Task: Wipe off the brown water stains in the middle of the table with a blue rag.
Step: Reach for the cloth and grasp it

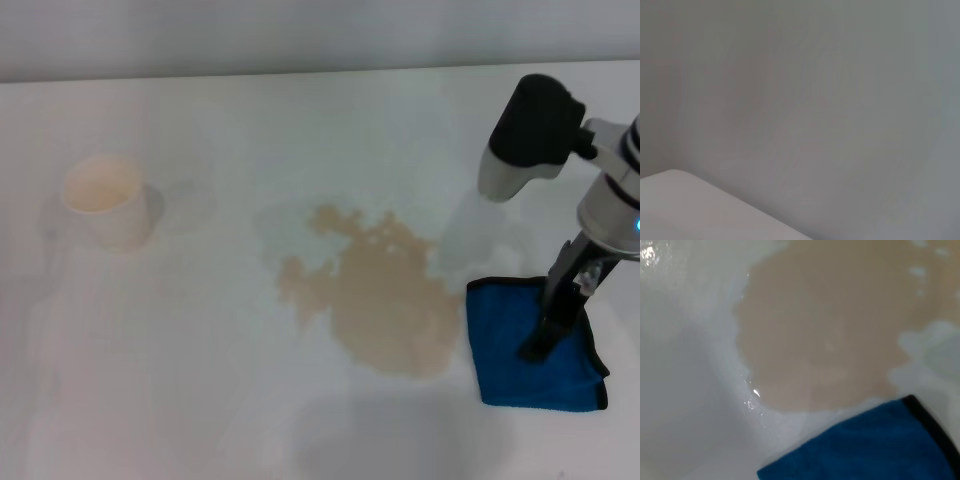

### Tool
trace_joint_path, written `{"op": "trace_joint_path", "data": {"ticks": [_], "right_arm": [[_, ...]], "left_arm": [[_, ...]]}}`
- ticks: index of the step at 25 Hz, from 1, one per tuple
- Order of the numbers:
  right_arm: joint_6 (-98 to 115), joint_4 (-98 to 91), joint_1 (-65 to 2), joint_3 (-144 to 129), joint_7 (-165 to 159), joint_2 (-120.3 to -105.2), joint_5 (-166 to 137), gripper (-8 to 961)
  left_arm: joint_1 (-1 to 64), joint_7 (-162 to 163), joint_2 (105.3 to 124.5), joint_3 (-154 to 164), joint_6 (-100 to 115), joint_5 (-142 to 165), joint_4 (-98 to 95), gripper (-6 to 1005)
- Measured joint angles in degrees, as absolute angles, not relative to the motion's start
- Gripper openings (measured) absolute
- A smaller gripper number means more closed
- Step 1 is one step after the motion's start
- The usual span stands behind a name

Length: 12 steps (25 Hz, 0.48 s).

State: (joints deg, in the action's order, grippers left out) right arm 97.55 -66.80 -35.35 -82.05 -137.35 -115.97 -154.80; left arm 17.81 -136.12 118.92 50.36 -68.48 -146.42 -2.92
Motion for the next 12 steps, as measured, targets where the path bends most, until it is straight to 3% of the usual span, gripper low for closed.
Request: {"op": "trace_joint_path", "data": {"ticks": [12], "right_arm": [[93.41,-67.62,-33.57,-87.59,-139.64,-116.14,-154.20,823]], "left_arm": [[17.95,-136.15,118.82,50.36,-68.46,-146.42,-3.37,860]]}}
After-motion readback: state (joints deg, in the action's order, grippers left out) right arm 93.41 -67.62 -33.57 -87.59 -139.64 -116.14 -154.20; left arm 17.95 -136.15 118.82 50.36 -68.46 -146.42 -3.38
